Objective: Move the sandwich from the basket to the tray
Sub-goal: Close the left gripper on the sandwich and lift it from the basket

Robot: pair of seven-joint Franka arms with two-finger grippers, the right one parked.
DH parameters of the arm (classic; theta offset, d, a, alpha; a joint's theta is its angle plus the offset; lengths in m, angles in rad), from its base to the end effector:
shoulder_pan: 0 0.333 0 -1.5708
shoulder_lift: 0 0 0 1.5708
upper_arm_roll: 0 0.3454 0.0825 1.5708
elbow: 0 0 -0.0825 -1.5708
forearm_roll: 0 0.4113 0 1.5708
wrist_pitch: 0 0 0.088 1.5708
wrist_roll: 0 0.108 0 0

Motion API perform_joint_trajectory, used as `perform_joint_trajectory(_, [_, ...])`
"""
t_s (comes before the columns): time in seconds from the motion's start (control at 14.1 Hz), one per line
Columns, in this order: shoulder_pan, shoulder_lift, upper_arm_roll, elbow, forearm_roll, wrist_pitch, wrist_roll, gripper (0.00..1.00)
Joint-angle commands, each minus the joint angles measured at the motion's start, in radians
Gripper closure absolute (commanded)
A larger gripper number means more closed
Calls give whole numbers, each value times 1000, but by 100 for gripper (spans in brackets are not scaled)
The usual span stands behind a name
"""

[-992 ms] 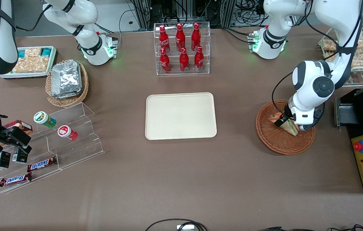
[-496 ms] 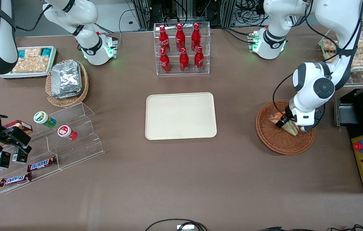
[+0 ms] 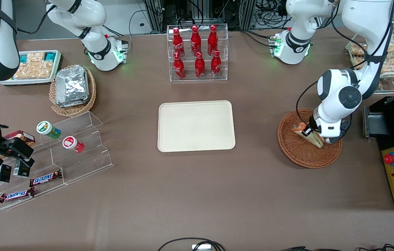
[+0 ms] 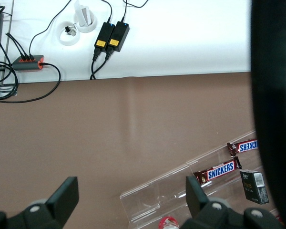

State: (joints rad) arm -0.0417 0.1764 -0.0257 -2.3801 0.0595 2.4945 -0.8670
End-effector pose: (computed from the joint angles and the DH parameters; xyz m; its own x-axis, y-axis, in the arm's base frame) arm 0.5177 -0.0354 0.2480 0.7303 0.6829 -0.0188 0.6806 -0.7297 -0.0660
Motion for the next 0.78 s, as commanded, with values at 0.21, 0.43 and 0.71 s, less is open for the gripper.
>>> perform_joint_trajectory(0.21, [-9, -86, -8, 141, 26, -237, 0, 100])
perform_joint_trajectory(0.43, [-70, -77, -34, 248, 26, -348, -13, 100])
perform_joint_trajectory(0.71, [-196, -63, -60, 298, 30, -355, 2, 100])
